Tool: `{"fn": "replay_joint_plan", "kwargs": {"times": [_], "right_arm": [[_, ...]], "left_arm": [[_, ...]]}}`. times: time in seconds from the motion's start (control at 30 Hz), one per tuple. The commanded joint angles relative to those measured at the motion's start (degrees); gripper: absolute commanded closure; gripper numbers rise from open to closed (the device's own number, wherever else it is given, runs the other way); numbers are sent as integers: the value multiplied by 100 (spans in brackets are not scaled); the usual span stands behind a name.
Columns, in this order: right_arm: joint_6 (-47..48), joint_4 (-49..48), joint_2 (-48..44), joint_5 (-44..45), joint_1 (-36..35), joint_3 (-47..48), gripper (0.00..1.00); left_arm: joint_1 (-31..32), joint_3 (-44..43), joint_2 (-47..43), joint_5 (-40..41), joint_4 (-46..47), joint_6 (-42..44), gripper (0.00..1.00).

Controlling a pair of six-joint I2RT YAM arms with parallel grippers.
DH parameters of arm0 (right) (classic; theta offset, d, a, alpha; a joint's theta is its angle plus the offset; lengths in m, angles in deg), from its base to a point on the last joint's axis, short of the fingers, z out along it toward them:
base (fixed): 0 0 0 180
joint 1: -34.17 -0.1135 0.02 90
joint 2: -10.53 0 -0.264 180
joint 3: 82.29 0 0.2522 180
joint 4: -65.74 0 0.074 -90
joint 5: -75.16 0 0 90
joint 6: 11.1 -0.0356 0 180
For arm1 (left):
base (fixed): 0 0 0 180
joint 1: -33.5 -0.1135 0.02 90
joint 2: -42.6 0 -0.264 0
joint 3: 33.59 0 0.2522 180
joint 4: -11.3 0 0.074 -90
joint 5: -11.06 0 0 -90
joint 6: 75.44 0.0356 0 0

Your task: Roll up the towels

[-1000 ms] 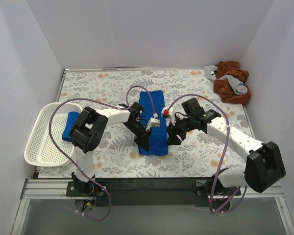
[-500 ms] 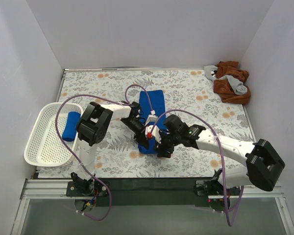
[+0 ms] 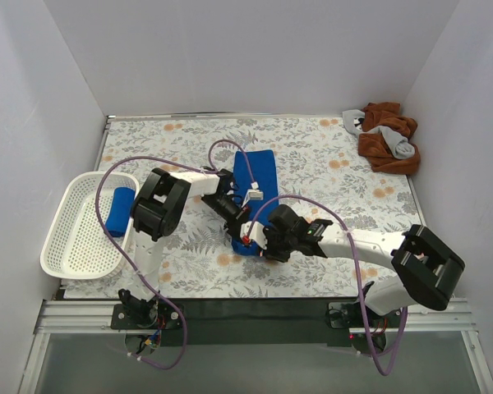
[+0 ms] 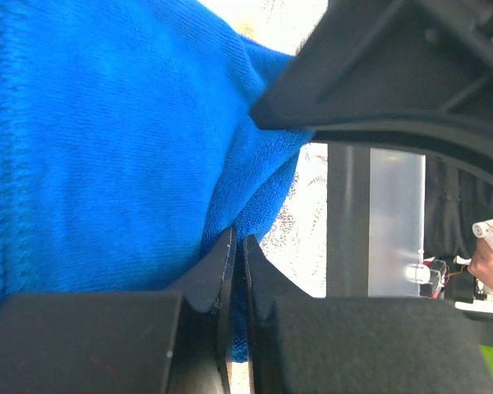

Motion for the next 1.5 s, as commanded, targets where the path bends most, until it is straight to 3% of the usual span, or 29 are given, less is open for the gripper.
{"fn": "replay_joint_plan", "kwargs": {"times": [0.0,0.03,0.07,0.23,0.33,0.57,0.73,0.87,0.97,1.07,1.17,1.47], "right_arm": [[95,-270,61,12,-50,-67,76],[77,-270,62,12,-41,-76,84],[86,-270,62,-22,-32,-94,98],[42,-16,-123,-663,73,-138,99],[15,265,-44,-1147,284,-50,99],[-108,863,447,-2779,1232,564,99],[-134,1530,1027,-3651,1655,1161,99],[-186,1821,1634,-4249,1874,1426,99],[-204,1944,2064,-4548,2041,1532,99],[-213,2015,2241,-4663,2208,1567,99],[-213,2111,2591,-4786,2305,1637,99],[-239,2366,2997,-4866,2376,1936,99]], "left_arm": [[-139,-190,91,83,138,195,98],[-148,-190,83,66,138,187,98],[-148,-198,74,48,129,187,98],[-218,-102,-347,22,50,274,76],[-358,144,-839,39,147,213,68],[-807,785,-2166,328,515,117,60],[-781,1688,-3519,1285,1481,-94,57],[-272,2358,-4381,2462,2255,115,55],[665,2892,-4865,3508,2921,361,55],[1186,3394,-5181,4246,3362,678,54],[1792,3668,-5235,4625,3811,959,54],[2690,3879,-4866,5040,4620,1171,54]]}}
